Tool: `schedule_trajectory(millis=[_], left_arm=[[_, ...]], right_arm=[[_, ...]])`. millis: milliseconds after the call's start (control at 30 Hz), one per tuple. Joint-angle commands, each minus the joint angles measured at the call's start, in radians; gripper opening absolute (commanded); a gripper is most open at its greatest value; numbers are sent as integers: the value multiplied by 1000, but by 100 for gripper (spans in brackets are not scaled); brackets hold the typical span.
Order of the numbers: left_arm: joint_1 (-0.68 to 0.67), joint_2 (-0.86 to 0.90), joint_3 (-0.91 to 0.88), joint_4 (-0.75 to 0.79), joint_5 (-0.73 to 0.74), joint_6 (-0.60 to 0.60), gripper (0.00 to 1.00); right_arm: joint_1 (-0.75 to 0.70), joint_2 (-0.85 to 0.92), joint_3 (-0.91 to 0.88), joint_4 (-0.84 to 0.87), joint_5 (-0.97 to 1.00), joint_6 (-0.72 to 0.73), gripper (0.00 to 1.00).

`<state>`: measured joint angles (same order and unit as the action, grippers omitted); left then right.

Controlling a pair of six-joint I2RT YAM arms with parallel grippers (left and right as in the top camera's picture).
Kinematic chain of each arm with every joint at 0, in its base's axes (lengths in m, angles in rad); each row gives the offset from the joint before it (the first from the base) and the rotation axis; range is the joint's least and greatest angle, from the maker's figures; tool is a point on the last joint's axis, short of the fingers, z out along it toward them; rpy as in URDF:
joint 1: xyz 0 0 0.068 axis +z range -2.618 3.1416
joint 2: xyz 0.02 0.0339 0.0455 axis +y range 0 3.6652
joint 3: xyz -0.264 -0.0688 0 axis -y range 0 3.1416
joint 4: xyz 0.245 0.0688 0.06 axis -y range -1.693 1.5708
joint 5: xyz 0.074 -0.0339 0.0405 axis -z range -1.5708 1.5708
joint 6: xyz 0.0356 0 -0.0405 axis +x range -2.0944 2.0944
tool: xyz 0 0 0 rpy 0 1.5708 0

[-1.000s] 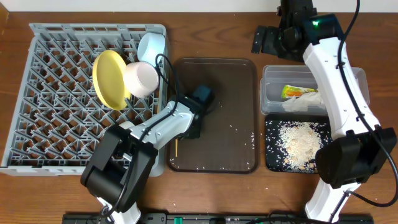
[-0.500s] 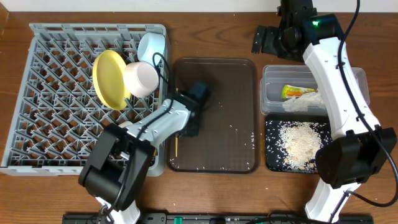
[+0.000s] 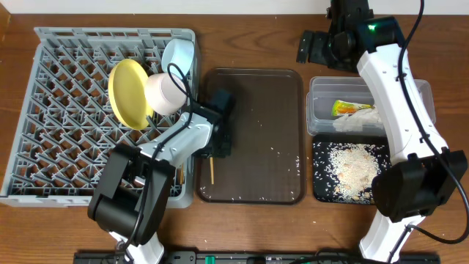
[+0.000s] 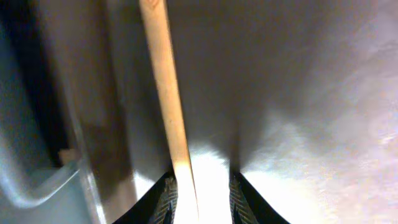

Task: Sort waste into correct bins and load items into the dishwasher
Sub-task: 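Reach the left gripper back to the second chopstick and grasp, then carry the second chopstick into the rack beside the first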

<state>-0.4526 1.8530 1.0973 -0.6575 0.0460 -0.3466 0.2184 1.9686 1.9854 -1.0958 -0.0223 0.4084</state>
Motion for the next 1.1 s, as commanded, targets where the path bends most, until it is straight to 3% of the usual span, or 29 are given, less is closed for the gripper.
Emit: schedule_trajectory(millis=[0, 733, 933, 1067], left_arm=[[-4, 23, -70, 42, 42, 13, 30], [-106, 23, -77, 100, 47, -14, 11], [-123, 23, -77, 103, -28, -14, 12], [-122, 23, -77, 128, -43, -14, 23]], right_arm=[[-2, 3, -3, -1, 11, -13, 99], [-1, 3, -3, -1, 11, -13, 99], [-2, 3, -3, -1, 11, -13, 99], [-1, 3, -3, -1, 11, -13, 99]])
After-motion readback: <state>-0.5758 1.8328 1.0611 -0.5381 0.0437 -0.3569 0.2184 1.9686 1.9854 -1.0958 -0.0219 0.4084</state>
